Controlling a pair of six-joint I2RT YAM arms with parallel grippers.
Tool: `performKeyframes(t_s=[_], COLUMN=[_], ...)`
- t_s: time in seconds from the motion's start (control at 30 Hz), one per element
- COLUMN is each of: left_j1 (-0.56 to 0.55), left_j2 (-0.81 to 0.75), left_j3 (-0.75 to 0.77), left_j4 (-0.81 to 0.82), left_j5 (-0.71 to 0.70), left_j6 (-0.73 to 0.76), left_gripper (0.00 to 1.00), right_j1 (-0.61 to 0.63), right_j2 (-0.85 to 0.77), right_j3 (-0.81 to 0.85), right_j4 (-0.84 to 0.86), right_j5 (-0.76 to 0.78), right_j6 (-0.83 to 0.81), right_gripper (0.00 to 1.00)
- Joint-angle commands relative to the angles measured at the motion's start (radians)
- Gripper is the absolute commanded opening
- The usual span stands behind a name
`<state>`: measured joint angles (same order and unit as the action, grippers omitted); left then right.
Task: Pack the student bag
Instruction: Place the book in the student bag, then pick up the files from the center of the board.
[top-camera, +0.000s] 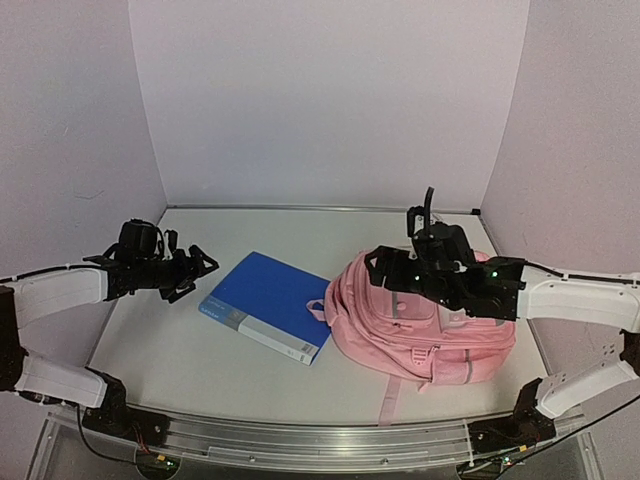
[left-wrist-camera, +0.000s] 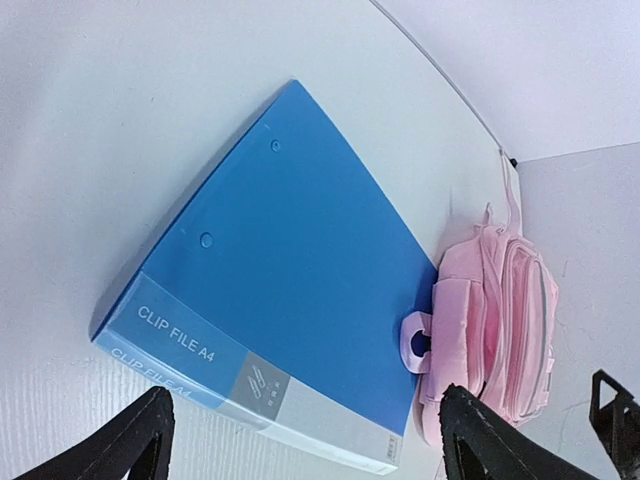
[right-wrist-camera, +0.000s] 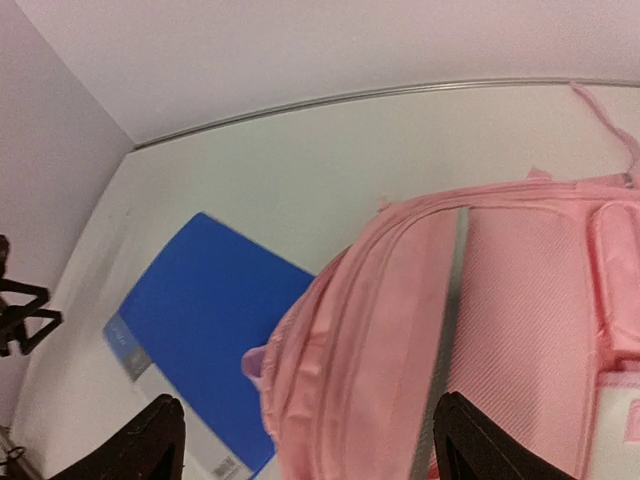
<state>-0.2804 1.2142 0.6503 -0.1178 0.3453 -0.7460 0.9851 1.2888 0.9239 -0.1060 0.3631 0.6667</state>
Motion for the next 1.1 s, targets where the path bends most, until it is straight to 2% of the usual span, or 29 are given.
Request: performKeyframes(t_s=[0.0,0.07,0.13,0.2,0.33,0.43,0.5,0.57,0.83,0.93,1.07], left_j1=[0.067,0.082,0.090,0.093,0.096,0.097,0.097,0.099,0.099,0.099,0.100], left_j2=[0.048,0.070,0.097,0.123,0.156,0.174,0.183,0.186,0.236,0.255,0.265], left_j3=[0.032,0.046,0.067,0.085,0.091,0.092,0.096,0.098,0.120,0.122,0.113], left_j4=[-0.018,-0.019,-0.034,-0.050,-0.022,-0.004,-0.004,-0.005,-0.003,0.002,0.022], left_j5=[0.077,0.081,0.075,0.060,0.068,0.080,0.086,0.087,0.119,0.132,0.152], left_j6=[0.060,0.075,0.094,0.113,0.111,0.105,0.108,0.111,0.124,0.124,0.117], left_gripper=[0.92,0.92,0.92,0.92,0.92,0.92,0.92,0.92,0.93,0.93,0.92], right_j1=[0.064,0.075,0.085,0.102,0.125,0.128,0.132,0.139,0.147,0.147,0.148], right_j2=[-0.060,-0.055,-0.035,0.025,0.169,0.275,0.329,0.376,0.523,0.572,0.601], right_j3=[-0.100,-0.196,-0.281,-0.349,-0.364,-0.360,-0.349,-0.342,-0.282,-0.255,-0.252], right_j4=[0.109,0.264,0.445,0.611,0.775,0.876,0.905,0.909,0.939,0.940,0.938], right_j5=[-0.188,-0.287,-0.345,-0.400,-0.458,-0.489,-0.488,-0.469,-0.452,-0.450,-0.416], right_j6=[0.311,0.424,0.543,0.650,0.729,0.770,0.780,0.791,0.815,0.826,0.852], right_gripper=[0.86,0.80,0.69,0.65,0.62,0.55,0.47,0.43,0.39,0.32,0.31])
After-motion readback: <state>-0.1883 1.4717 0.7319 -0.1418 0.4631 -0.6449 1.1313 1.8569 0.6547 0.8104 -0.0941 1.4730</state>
